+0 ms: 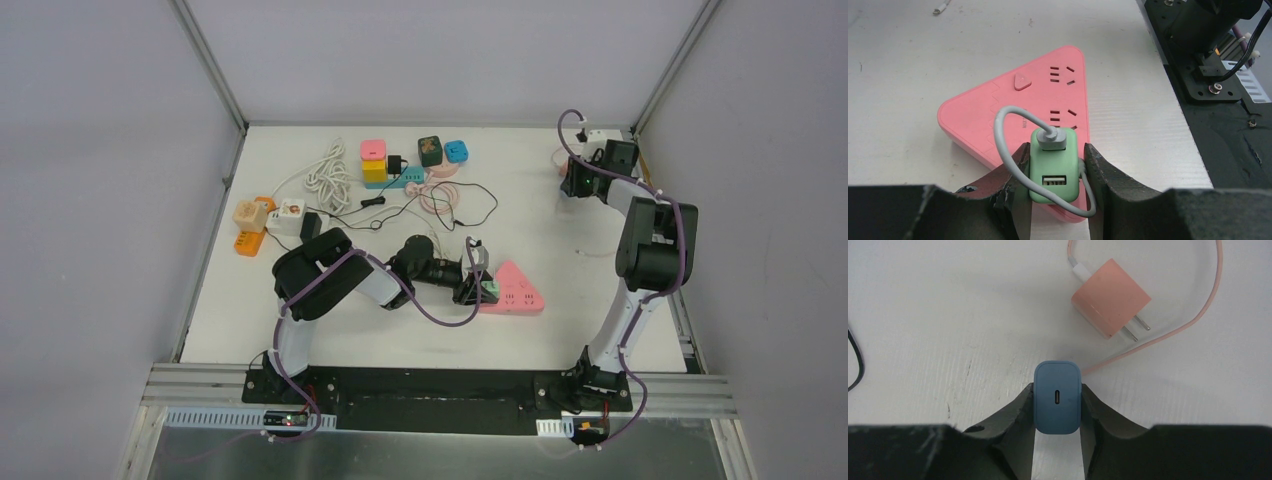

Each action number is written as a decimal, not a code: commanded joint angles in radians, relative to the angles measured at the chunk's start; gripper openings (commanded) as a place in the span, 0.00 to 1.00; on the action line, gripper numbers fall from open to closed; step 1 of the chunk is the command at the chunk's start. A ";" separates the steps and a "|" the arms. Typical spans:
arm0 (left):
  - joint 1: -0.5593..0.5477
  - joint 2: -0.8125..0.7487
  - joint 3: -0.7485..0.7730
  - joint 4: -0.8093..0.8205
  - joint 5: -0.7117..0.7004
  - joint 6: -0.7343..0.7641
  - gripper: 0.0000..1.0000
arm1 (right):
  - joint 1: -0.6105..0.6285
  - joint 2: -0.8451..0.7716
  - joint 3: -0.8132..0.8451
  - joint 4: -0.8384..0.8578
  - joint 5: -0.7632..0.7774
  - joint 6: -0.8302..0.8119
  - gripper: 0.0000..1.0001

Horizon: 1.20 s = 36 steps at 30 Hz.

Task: Pull the plug off the socket
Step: Place the plug at the center of the board.

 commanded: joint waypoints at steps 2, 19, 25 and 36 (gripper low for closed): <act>-0.011 -0.016 -0.011 -0.063 -0.011 0.017 0.00 | -0.015 -0.070 0.037 -0.013 0.002 0.013 0.03; -0.011 -0.015 -0.008 -0.067 -0.011 0.019 0.00 | -0.031 -0.067 0.069 -0.088 -0.073 0.285 1.00; -0.011 -0.014 -0.008 -0.068 -0.011 0.019 0.00 | -0.031 -0.120 0.053 -0.103 -0.120 0.206 1.00; -0.012 -0.011 -0.006 -0.070 -0.012 0.017 0.00 | -0.031 -0.295 -0.004 -0.174 -0.192 0.066 1.00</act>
